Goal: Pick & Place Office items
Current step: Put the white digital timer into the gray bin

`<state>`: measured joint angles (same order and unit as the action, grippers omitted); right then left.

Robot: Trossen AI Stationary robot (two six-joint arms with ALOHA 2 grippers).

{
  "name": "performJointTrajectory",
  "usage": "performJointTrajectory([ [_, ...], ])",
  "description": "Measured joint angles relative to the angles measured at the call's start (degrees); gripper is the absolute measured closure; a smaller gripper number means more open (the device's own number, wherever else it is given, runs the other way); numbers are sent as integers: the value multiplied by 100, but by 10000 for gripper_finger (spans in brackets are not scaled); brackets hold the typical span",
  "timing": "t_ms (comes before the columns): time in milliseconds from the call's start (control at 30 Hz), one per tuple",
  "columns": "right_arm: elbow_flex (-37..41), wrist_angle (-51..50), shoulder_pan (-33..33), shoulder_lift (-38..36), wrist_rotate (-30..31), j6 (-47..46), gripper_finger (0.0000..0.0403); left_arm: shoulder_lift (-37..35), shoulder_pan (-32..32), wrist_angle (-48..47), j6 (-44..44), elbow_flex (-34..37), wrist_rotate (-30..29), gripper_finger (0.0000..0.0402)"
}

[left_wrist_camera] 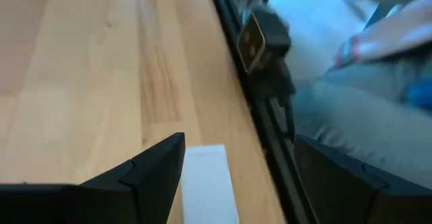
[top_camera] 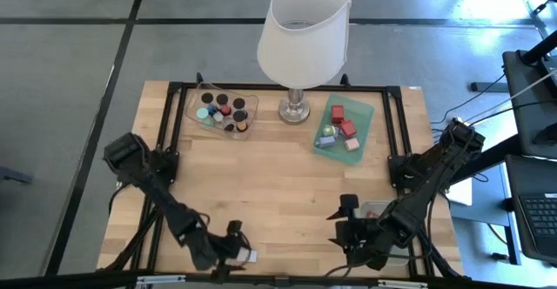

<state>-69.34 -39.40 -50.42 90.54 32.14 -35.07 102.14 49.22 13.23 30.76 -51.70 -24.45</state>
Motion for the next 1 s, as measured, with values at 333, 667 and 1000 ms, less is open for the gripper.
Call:
performJointTrajectory([
  [333, 0, 2, 7, 0, 0, -890, 128, 471, 308, -1391, -503, -882, -724, 127],
  [667, 0, 13, 7, 0, 0, -1110, 128, 473, 369, -2078, 304, -879, -750, 127],
  [1000, 2, 46, 7, 0, 0, -1117, 128, 712, 377, -2023, 671, -882, -767, 127],
])
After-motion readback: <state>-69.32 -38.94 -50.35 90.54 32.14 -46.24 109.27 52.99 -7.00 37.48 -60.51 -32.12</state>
